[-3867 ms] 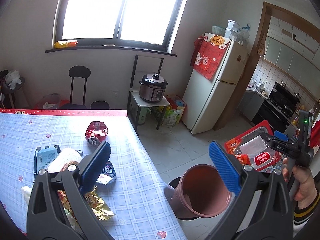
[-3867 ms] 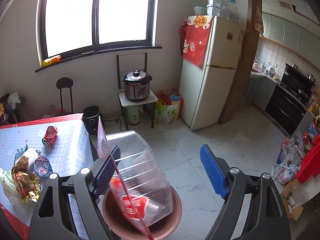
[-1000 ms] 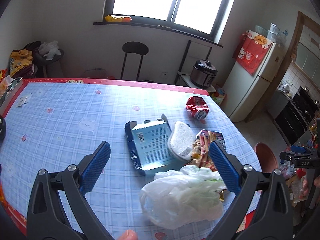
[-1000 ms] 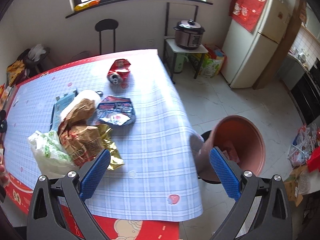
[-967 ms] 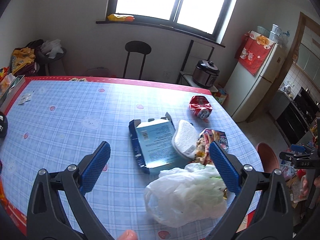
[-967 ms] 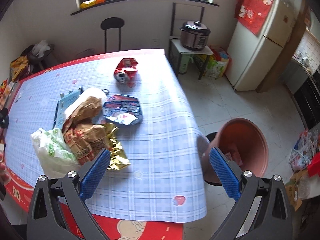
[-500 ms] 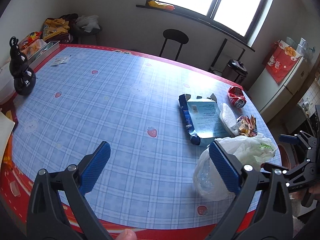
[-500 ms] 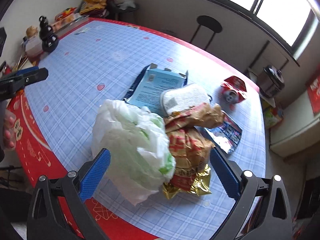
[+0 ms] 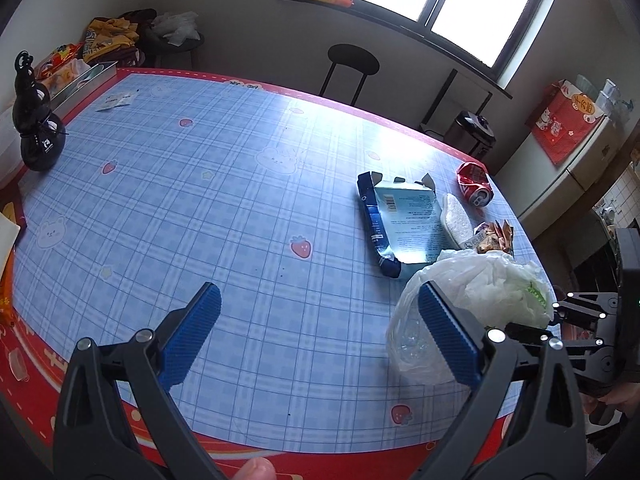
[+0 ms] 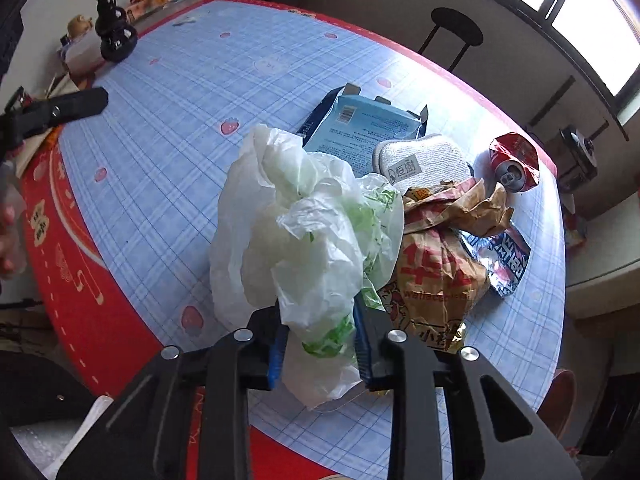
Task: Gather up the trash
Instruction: 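Grasp the white plastic bag on the table with the right tool and lift, then grasp the clear plastic container with the left tool while the right tool holds the bag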
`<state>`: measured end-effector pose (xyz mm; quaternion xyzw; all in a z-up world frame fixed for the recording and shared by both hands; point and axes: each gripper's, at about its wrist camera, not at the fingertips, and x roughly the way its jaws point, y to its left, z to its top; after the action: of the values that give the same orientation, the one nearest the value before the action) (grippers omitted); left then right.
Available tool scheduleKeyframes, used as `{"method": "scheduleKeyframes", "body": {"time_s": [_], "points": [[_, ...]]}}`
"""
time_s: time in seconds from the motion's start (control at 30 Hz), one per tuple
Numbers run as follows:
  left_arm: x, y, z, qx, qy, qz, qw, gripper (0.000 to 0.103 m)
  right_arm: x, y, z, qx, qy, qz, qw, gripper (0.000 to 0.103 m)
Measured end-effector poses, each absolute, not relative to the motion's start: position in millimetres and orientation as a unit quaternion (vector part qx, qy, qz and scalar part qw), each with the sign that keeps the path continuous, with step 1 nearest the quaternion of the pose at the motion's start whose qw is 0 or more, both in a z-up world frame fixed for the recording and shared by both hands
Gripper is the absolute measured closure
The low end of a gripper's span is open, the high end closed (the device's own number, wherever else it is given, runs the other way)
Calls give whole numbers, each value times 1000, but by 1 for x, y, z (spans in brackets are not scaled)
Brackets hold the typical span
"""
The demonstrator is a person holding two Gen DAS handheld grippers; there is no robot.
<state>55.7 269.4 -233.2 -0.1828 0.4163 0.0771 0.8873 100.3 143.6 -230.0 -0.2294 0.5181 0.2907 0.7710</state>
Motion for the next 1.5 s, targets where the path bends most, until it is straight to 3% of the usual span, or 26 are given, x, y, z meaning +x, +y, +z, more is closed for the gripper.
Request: {"method": "scheduleKeyframes", "body": {"time_s": [0.33,0.63,0.77,0.97,1.13,1.5], "points": [[88,223,-239,-170,429,26,887,6,113,45,-128,-36,425,257,867,80],[108,176,-299,-189,500,-7,845,8,119,-46,-120,2,403,149,903,80],[115,173,-333,-213,524,-3,825,31,113,-69,-131,8,419,130,899,80],[134,174,-351,-213,536,3,817,40,102,-92,-130,-1,419,108,901,80],[149,165,-356,-183,558,-4,809,70,96,-112,-123,4,414,93,905,80],[119,171,-328,-169,522,-1,836,87,96,-123,-116,13,404,100,909,80]]}}
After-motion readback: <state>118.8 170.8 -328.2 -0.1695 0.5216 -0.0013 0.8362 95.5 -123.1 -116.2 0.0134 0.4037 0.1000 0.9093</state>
